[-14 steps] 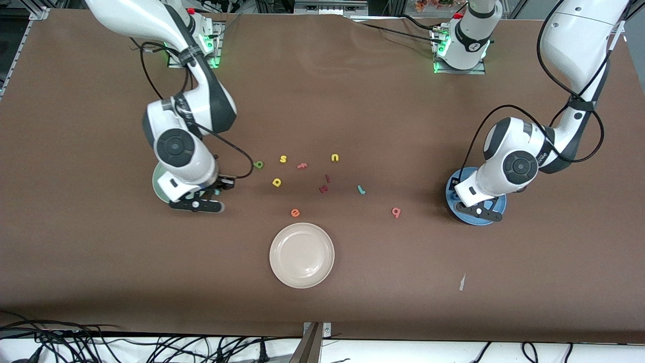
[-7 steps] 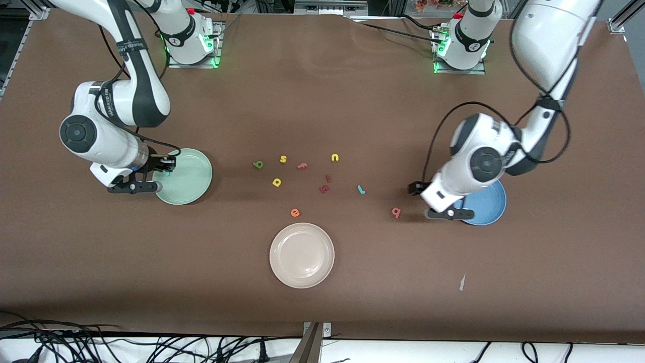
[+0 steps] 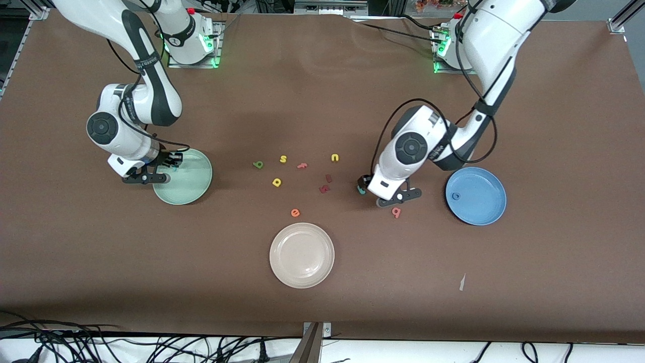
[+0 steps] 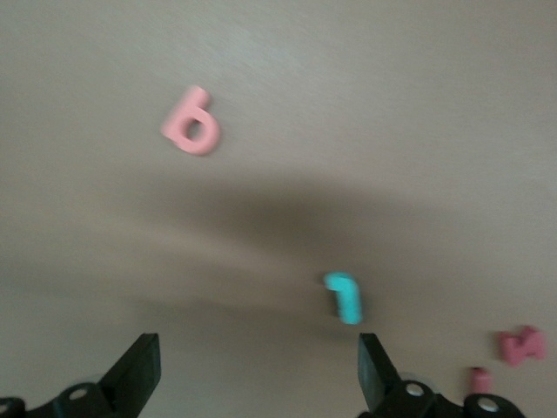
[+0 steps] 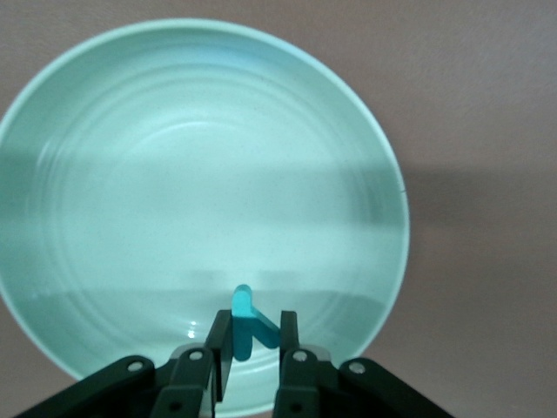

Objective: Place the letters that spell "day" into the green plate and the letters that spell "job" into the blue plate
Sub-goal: 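Drop the o with the left gripper while the right gripper drops the y, then grasp the teal 1 with the left gripper while the right gripper reaches letters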

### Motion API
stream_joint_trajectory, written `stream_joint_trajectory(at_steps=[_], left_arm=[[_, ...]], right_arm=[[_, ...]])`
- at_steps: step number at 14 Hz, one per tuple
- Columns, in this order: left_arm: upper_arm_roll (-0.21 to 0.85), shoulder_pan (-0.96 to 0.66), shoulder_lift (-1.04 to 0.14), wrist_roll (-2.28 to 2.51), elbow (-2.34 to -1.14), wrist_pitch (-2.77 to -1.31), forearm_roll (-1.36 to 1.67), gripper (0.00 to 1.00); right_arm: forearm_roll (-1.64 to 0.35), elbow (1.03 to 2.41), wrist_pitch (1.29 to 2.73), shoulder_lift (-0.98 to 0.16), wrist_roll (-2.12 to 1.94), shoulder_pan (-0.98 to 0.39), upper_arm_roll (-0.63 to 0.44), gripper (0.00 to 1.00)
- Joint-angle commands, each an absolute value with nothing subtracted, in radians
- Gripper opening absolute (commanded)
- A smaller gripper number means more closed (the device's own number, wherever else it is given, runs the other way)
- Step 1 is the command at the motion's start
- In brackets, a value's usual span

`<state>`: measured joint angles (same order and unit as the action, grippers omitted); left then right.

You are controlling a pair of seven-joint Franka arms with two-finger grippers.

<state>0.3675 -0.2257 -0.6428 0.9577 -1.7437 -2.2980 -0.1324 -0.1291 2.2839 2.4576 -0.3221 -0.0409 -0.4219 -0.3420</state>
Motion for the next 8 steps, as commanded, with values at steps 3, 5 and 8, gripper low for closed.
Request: stream_joint_trajectory(at_steps=[3,5,8], left_arm=[[0.348,-0.291,-0.721,1.095,-1.685,-2.367,-0.126,0.94],[0.338,-0.311,-0.759,1.137,-1.642,-2.367,-0.127,0.88],[0.292,-0.348,-0.782,1.141,-1.615,-2.367,-0.126,0.78]], right_arm=[[-0.166,2.296,2.479,-0.33,-0.049,-0.43,-0.334,0.85],[-0.166,2.295,2.47,-0.299,-0.029,-0.431,-0.313,0.98],[-0.164,2.272,2.471,-0.279,0.097,-0.436,-0.218,0.94]])
